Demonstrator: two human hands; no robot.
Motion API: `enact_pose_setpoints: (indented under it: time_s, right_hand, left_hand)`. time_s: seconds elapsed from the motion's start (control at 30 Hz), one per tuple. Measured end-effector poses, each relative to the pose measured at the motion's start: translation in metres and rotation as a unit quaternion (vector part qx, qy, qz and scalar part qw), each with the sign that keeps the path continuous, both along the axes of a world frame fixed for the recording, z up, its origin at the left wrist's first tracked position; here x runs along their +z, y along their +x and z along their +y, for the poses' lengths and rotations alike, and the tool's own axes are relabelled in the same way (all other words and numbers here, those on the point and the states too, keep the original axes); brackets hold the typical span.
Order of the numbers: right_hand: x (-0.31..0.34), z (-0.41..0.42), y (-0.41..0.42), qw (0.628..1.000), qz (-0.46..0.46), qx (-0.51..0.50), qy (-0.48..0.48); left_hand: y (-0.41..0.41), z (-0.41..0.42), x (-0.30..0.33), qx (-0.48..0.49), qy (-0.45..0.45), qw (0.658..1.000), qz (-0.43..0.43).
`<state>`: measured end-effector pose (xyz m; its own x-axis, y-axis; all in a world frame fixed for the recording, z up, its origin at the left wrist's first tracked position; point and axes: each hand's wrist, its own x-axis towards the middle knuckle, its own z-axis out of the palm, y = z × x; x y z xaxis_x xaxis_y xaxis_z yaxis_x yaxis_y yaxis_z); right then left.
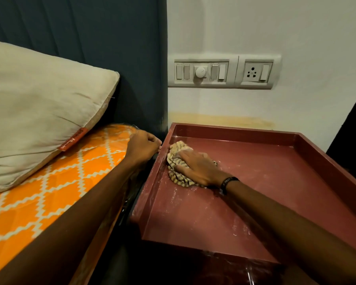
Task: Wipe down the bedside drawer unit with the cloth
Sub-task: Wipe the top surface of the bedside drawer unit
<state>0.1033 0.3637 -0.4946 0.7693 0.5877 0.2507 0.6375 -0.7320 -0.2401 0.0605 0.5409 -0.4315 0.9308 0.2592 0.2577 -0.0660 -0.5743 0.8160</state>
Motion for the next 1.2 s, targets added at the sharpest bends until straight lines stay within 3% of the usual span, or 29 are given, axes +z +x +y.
enact_pose_setpoints:
  time_s: [0.07,0.13,0.27,0.37,0.5,0.77,1.1,1.2]
  right_hand:
    - [0.004,-0.014,-0.012,0.998,0.016,0.067,0.009]
    - [0.006,-0.02,-0.012,0.997,0.023,0.073,0.016]
    - [-0.001,-0.002,0.014,0.991,-0.018,-0.131,0.017]
    - [-0.005,0.023,0.038,0.949,-0.017,-0.316,0.006]
    - [0.0,0.044,0.059,0.914,0.03,-0.404,0.024]
    - [0.006,0.04,0.081,0.969,0.021,-0.245,-0.022]
    - [0.016,-0.011,0.08,0.999,0.044,-0.01,-0.026]
    - [0.017,-0.008,0.078,0.999,0.021,-0.023,-0.029]
  left_hand:
    - [0.0,-0.001,0.0,0.001,0.0,1.0,0.003]
    - [0.0,-0.001,0.0,0.002,-0.005,1.0,0.005]
    - [-0.001,-0.001,0.0,-0.004,-0.013,1.0,0.007]
    - [0.001,0.001,-0.001,-0.005,-0.004,1.0,0.005]
    - [0.004,0.002,-0.001,-0.011,-0.004,1.0,0.01]
    - [0.009,0.006,-0.002,-0.01,-0.018,1.0,0.014]
    - [0.007,0.005,0.0,-0.014,-0.017,1.0,0.017]
    - [0.007,0.004,0.001,-0.011,-0.018,1.0,0.017]
